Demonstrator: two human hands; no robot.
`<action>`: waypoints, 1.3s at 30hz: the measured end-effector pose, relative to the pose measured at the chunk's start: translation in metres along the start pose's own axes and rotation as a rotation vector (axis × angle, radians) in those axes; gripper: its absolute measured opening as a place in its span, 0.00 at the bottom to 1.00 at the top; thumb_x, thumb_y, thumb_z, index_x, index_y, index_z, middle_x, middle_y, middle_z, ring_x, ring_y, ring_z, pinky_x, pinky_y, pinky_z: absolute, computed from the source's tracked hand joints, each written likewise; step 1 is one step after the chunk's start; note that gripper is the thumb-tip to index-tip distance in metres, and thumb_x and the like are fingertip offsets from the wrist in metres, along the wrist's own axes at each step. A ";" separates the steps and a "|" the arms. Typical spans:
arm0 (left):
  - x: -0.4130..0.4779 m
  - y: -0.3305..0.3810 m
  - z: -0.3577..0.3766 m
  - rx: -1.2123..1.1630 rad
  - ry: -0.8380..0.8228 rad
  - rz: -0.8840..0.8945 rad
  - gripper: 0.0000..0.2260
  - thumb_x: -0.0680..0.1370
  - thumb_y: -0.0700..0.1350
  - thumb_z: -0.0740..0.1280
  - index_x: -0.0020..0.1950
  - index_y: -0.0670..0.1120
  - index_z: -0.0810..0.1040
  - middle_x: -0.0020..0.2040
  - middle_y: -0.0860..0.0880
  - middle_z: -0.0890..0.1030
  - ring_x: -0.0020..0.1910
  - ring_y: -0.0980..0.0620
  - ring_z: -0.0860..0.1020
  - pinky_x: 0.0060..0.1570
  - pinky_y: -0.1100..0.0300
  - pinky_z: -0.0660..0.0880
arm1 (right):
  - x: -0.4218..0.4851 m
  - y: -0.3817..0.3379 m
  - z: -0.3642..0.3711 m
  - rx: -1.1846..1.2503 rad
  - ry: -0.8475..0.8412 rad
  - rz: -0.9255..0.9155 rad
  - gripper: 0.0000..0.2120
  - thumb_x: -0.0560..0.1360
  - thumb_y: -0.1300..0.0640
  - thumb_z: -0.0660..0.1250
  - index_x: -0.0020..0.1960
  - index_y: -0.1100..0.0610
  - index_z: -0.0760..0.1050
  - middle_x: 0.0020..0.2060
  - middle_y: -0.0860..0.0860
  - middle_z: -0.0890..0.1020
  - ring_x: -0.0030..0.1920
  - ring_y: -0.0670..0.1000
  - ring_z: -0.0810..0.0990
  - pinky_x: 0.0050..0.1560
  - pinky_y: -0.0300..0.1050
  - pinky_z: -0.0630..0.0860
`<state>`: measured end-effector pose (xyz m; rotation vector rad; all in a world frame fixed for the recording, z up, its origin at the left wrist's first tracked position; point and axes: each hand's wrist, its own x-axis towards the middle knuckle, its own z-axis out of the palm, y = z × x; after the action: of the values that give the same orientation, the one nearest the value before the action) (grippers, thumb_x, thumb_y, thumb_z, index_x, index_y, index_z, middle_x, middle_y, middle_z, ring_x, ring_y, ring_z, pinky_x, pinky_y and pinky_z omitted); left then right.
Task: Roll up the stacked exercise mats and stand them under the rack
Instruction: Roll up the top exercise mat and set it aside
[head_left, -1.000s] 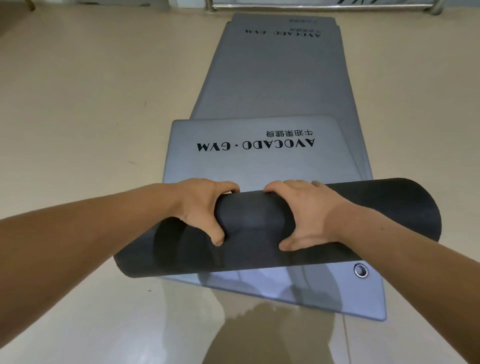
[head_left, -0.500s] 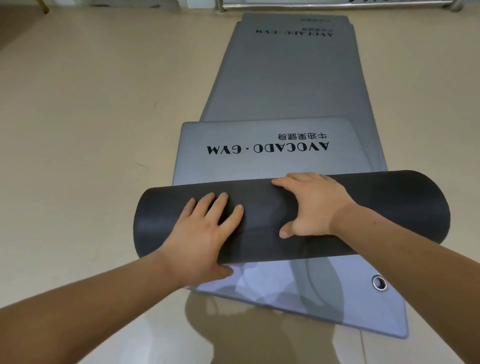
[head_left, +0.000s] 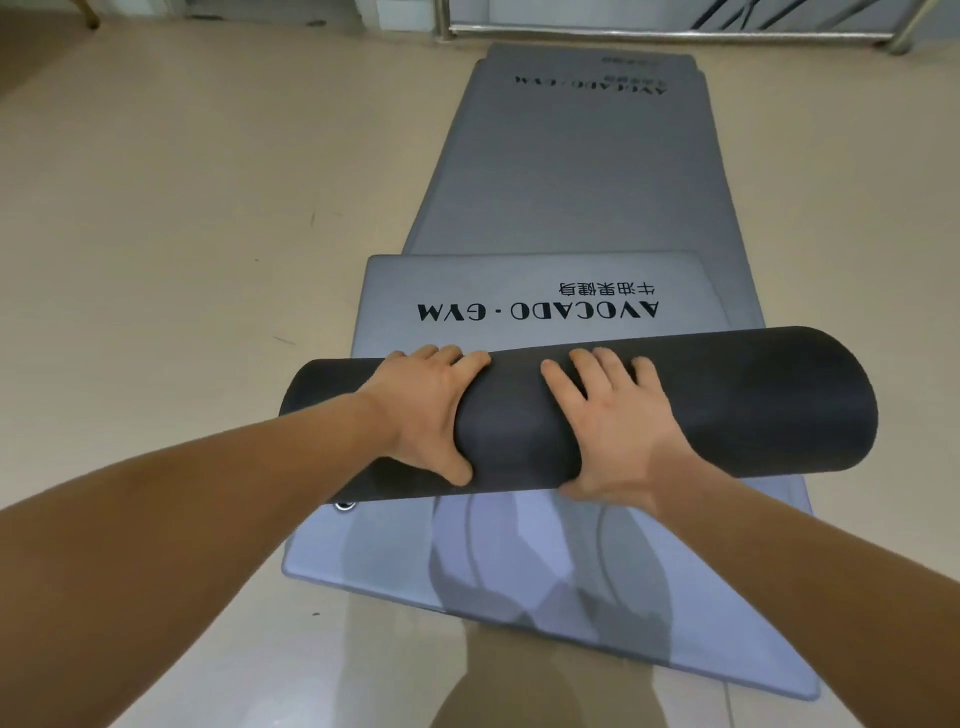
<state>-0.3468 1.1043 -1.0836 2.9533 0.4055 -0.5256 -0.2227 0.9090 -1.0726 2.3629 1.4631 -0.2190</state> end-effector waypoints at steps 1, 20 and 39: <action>0.002 -0.002 -0.006 -0.034 -0.024 -0.005 0.54 0.56 0.71 0.74 0.77 0.57 0.57 0.64 0.53 0.75 0.61 0.48 0.76 0.59 0.47 0.76 | 0.003 0.005 -0.005 0.009 0.008 -0.020 0.60 0.63 0.29 0.72 0.83 0.51 0.48 0.78 0.57 0.61 0.78 0.61 0.61 0.73 0.64 0.60; -0.027 -0.026 -0.028 -0.543 -0.260 -0.203 0.45 0.64 0.60 0.84 0.78 0.61 0.70 0.71 0.58 0.72 0.71 0.53 0.73 0.65 0.56 0.71 | -0.036 -0.026 -0.054 0.056 -0.235 -0.080 0.53 0.64 0.32 0.78 0.78 0.47 0.54 0.68 0.56 0.67 0.67 0.61 0.71 0.58 0.58 0.77; -0.037 -0.039 0.005 0.032 0.116 -0.025 0.58 0.54 0.73 0.73 0.79 0.57 0.54 0.72 0.52 0.70 0.69 0.46 0.72 0.66 0.41 0.72 | 0.000 -0.024 -0.024 0.126 -0.032 -0.033 0.51 0.74 0.31 0.67 0.84 0.44 0.39 0.83 0.58 0.47 0.83 0.62 0.45 0.79 0.67 0.53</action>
<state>-0.3929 1.1319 -1.0781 3.0224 0.4500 -0.3680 -0.2451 0.9277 -1.0552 2.4227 1.5150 -0.3666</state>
